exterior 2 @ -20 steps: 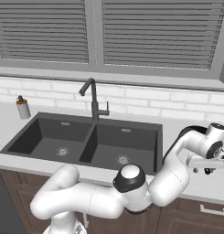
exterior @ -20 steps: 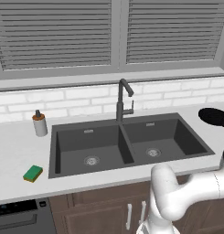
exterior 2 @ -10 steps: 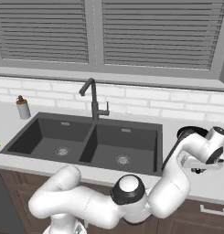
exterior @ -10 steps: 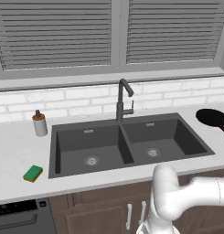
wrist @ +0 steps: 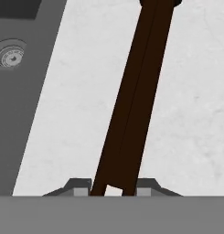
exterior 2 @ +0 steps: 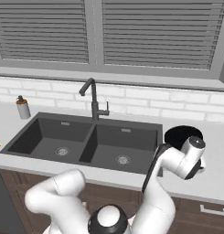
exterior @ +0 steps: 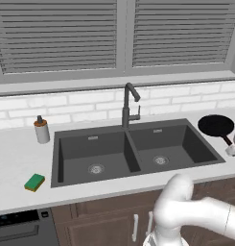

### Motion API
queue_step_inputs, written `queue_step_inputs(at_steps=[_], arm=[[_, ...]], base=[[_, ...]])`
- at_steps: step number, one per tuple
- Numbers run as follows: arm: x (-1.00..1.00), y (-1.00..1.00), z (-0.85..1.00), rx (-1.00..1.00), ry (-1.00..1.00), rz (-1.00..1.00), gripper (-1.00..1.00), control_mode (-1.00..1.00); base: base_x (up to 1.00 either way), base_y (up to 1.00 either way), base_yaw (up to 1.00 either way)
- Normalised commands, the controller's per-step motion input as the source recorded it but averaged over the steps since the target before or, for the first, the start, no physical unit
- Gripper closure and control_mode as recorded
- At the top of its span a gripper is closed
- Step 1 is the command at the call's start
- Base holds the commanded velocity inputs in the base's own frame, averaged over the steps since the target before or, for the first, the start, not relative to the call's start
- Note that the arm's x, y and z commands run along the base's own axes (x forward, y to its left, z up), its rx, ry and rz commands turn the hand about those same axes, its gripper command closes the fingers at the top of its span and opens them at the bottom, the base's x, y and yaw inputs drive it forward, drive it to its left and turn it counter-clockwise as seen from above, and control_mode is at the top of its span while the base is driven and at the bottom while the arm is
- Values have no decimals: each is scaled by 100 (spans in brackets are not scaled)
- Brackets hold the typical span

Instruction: Pick the pan and sponge and place them into the sink. Then turn on the water.

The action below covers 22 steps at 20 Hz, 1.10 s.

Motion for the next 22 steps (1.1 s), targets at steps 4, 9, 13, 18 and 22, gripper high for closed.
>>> queue_step_inputs(at_steps=[4, 9, 13, 18, 22], arm=[[-100, 0, 87, 0, -7, 0, 100, -100], [-73, 0, 100, 1, 1, 7, 100, -100], [-23, 14, 97, 15, 4, 25, 100, -100], [-1, 20, 87, 26, 17, 28, 100, -100], [0, 20, 64, 33, 24, 26, 100, -100]], base=[[0, 0, 0], [0, 0, 0], [0, 0, 0], [0, 0, 0], [0, 0, 0]])
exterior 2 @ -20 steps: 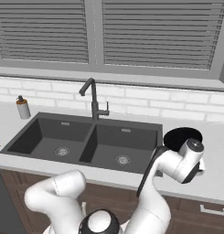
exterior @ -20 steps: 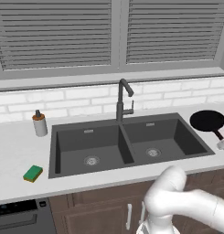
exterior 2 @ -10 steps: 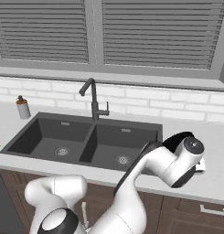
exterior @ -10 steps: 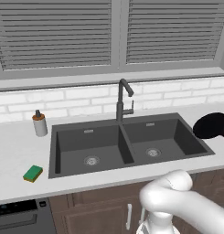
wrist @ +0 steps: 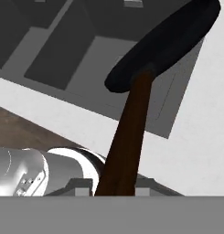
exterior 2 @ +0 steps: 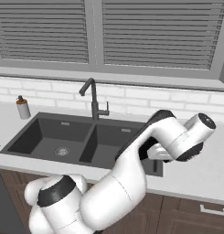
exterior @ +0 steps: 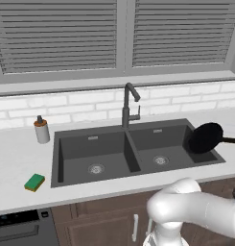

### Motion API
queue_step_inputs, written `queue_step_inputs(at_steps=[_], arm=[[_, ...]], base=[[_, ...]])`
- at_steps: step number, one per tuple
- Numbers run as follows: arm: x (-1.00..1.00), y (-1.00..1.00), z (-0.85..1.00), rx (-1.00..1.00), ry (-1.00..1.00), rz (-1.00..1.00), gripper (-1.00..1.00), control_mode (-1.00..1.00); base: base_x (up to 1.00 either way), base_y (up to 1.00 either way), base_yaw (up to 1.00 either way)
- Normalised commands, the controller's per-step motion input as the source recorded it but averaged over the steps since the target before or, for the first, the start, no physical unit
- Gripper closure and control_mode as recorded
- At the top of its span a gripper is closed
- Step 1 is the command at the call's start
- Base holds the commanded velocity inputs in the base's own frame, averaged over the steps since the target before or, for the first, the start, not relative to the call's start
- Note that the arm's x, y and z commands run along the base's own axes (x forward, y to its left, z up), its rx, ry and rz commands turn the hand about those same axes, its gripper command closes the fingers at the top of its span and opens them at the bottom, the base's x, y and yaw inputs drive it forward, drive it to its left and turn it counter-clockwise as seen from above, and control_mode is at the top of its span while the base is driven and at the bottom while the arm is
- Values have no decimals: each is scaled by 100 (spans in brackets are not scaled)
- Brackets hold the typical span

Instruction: Pick the pan and sponge and place them into the sink. Then turn on the water.

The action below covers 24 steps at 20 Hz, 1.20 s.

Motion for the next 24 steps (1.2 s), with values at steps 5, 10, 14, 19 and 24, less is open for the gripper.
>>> queue_step_inputs(at_steps=[5, 10, 14, 19, 24], arm=[[0, 35, 18, 36, 14, 21, 100, -100], [0, 54, -9, 22, -1, 0, 100, -100], [12, 73, -30, 8, 0, -14, 100, -100], [36, 96, -49, 0, 0, -23, 100, -100], [34, 33, -19, 0, 3, -11, 100, -100]], base=[[0, 0, 0], [0, 0, 0], [0, 0, 0], [0, 0, 0], [0, 0, 0]])
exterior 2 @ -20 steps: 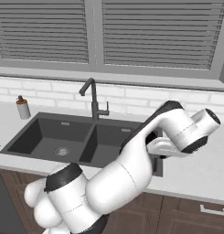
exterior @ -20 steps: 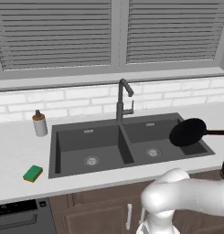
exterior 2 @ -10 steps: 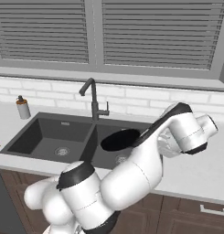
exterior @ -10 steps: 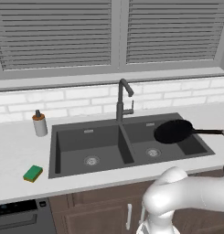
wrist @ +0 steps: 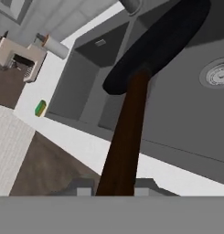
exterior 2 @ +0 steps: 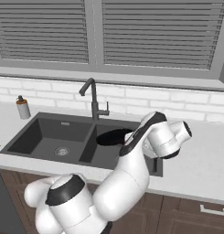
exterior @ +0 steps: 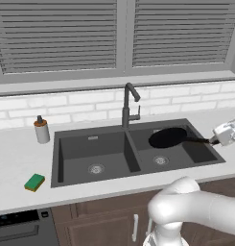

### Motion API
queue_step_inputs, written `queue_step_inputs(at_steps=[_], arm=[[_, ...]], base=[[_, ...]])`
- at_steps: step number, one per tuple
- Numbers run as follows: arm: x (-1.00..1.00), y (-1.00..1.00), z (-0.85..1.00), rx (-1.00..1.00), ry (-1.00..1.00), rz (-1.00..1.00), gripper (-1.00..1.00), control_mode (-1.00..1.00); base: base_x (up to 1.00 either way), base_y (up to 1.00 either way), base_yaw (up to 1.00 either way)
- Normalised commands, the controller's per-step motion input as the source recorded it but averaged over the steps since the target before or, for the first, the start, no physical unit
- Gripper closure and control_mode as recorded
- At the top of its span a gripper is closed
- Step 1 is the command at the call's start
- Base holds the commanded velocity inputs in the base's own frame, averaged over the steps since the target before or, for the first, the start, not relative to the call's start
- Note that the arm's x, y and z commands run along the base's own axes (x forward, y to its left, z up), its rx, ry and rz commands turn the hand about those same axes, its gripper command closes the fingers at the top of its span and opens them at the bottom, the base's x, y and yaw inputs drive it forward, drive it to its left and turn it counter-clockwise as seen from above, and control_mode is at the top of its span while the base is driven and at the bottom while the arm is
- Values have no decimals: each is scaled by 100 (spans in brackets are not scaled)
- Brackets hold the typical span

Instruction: Pick the pan and sponge and place them into the sink. Then turn on the water.

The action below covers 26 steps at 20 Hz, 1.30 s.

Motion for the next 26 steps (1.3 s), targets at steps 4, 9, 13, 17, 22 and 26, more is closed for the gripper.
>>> queue_step_inputs(at_steps=[4, 9, 13, 17, 22, 26], arm=[[33, 0, -15, 0, 24, 0, 100, -100], [23, 0, -30, 0, 41, 15, 100, -100], [50, 2, -30, 0, 20, 30, 100, -100], [76, 10, -57, 0, 0, 31, 100, -100], [49, -2, -37, 0, -12, 26, 100, -100], [26, -15, -2, 6, -21, 18, 100, -100]], base=[[0, 0, 0], [0, 0, 0], [0, 0, 0], [0, 0, 0], [0, 0, 0], [0, 0, 0]])
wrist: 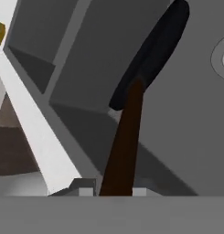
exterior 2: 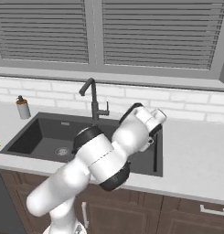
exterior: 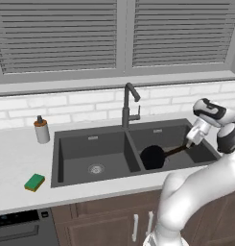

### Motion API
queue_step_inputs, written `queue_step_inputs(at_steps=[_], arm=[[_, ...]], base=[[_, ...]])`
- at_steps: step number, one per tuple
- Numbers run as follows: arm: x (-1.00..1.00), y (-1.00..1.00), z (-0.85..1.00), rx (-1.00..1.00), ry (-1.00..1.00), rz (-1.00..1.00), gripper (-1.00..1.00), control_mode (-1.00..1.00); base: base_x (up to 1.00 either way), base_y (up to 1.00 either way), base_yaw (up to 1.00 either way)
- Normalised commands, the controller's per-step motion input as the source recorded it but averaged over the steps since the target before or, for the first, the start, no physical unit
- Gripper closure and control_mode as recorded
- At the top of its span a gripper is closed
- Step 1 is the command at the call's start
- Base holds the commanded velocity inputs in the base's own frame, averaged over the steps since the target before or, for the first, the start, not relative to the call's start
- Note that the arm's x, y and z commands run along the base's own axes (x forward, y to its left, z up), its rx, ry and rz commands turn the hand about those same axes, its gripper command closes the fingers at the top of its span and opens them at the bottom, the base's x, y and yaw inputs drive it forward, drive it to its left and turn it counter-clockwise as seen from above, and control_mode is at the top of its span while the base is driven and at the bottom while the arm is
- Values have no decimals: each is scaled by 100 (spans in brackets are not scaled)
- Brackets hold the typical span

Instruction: Pick the pan and sponge and place them into the sink. Then turn on the water.

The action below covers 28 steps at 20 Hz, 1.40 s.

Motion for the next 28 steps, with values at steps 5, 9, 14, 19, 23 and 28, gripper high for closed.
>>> queue_step_inputs(at_steps=[5, 9, 14, 19, 23, 28], arm=[[30, -2, 0, 8, -19, 13, 100, -100], [49, 13, -24, 5, -5, 5, 100, -100], [37, 54, -82, -6, -1, 0, 100, -100], [0, 79, -85, -21, -10, -3, 100, -100], [0, 60, -62, -20, -16, -5, -100, -100], [-25, 5, -3, -11, -32, -3, -100, -100]], base=[[0, 0, 0], [0, 0, 0], [0, 0, 0], [0, 0, 0], [0, 0, 0], [0, 0, 0]])
